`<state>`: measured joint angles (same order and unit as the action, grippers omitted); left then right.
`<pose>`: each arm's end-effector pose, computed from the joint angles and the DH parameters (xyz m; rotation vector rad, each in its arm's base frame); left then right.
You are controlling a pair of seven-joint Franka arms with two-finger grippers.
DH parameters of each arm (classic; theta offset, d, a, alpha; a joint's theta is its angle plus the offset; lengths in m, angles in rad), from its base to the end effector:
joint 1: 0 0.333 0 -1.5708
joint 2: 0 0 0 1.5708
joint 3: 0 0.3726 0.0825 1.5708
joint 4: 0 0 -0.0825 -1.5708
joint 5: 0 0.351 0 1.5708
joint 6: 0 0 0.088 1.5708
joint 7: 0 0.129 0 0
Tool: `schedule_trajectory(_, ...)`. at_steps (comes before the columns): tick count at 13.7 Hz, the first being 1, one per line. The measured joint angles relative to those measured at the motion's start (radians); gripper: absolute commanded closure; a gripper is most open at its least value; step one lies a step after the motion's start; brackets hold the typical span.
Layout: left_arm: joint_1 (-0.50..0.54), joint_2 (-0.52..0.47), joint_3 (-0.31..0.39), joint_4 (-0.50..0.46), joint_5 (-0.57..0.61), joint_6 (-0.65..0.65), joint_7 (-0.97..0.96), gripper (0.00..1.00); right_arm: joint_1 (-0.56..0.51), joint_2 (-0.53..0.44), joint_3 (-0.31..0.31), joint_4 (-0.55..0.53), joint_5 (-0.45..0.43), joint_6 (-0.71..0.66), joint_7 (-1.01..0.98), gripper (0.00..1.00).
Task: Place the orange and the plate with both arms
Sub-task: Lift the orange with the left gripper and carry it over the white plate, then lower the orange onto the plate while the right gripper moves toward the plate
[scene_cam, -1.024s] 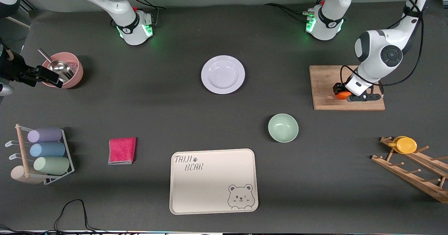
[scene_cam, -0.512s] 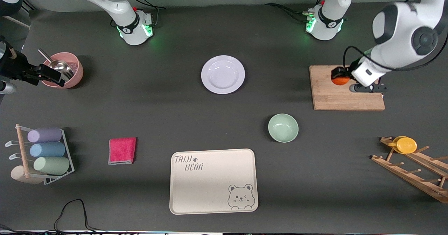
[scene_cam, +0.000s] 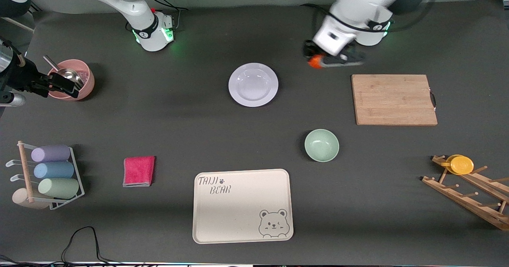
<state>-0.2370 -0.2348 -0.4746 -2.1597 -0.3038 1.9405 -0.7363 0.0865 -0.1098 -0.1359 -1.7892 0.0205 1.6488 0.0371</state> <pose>0.3117 -0.3253 0.5313 2.9978 0.2214 -0.1788 0.4827 -0.0253 0.6243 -3.1028 0.1356 0.0488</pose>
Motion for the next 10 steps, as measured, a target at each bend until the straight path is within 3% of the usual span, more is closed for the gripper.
schedule_trajectory(2,-0.004,0.052,-0.124,-0.001,0.0,0.106,-0.145,1.0,0.0,0.0,0.0,0.0,0.0,0.0,0.0,0.0)
schedule_trajectory(5,-0.007,0.179,-0.218,-0.003,0.037,0.278,-0.298,1.0,0.001,0.0,0.0,0.0,0.0,0.0,0.0,0.0)
schedule_trajectory(10,-0.116,0.466,-0.237,0.013,0.409,0.512,-0.681,1.0,0.005,-0.007,0.001,0.001,0.022,-0.028,0.0,0.0)
